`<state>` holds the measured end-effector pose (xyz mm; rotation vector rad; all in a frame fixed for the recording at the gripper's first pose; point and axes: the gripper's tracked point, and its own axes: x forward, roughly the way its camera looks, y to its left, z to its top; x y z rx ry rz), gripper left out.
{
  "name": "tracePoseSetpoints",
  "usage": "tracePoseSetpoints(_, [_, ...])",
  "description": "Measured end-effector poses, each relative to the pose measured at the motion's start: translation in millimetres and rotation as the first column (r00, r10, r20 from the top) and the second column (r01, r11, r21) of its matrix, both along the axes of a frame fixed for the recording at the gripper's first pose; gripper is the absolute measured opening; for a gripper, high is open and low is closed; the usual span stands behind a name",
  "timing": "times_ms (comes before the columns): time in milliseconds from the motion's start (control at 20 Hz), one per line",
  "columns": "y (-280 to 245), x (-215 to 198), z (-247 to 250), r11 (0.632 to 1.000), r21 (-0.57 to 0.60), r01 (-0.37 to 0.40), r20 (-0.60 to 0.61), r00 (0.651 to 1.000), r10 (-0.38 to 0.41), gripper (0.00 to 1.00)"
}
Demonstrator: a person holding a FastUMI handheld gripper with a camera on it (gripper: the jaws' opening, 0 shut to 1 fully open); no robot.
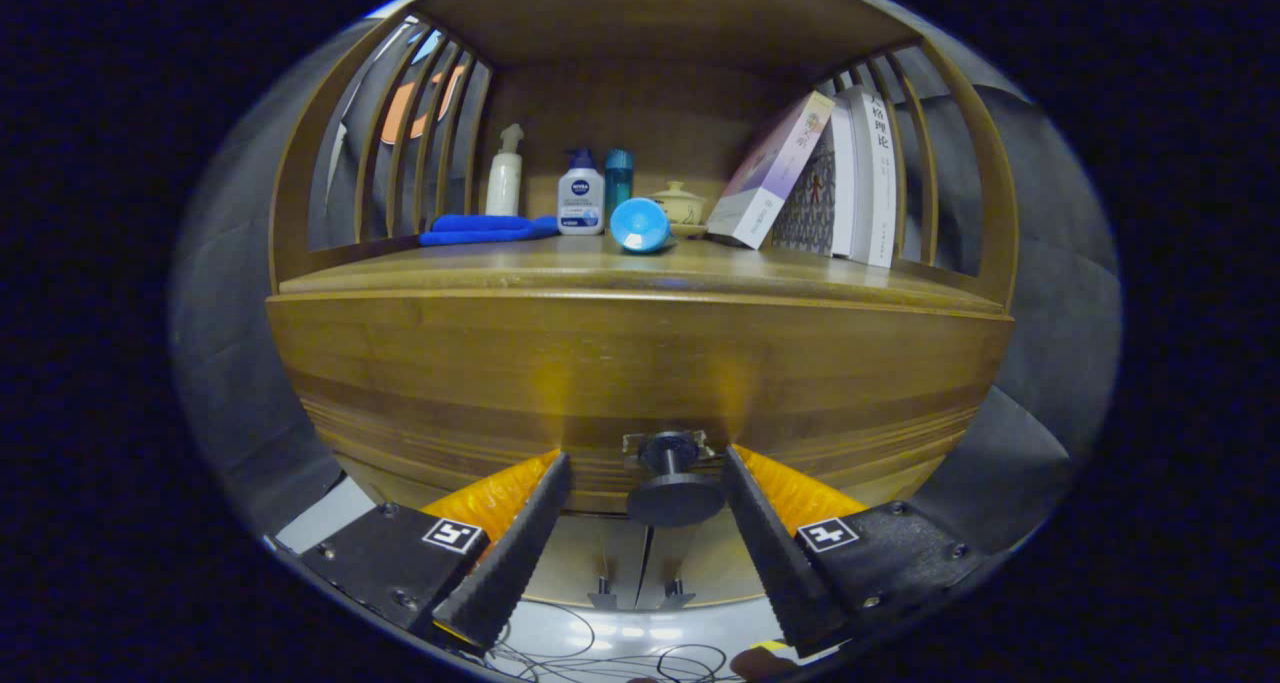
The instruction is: Pull open the drawer, take out the items inside it, and place them on the countertop above the cabinet.
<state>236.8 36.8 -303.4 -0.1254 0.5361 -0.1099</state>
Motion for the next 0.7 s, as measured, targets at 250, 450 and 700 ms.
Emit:
tracePoseSetpoints(250, [-4,-24,19,0.999,0.049,-0.006,0.034,0.999,0.004,1.00])
tracePoseSetpoints(450, [6,-60,57,0.994,0.005,-0.110,0.134,0.985,0.108,1.00])
tracePoseSetpoints(700, [7,-127,108,0.981,-0.072,-0.182,0.222,0.956,0.194,1.00])
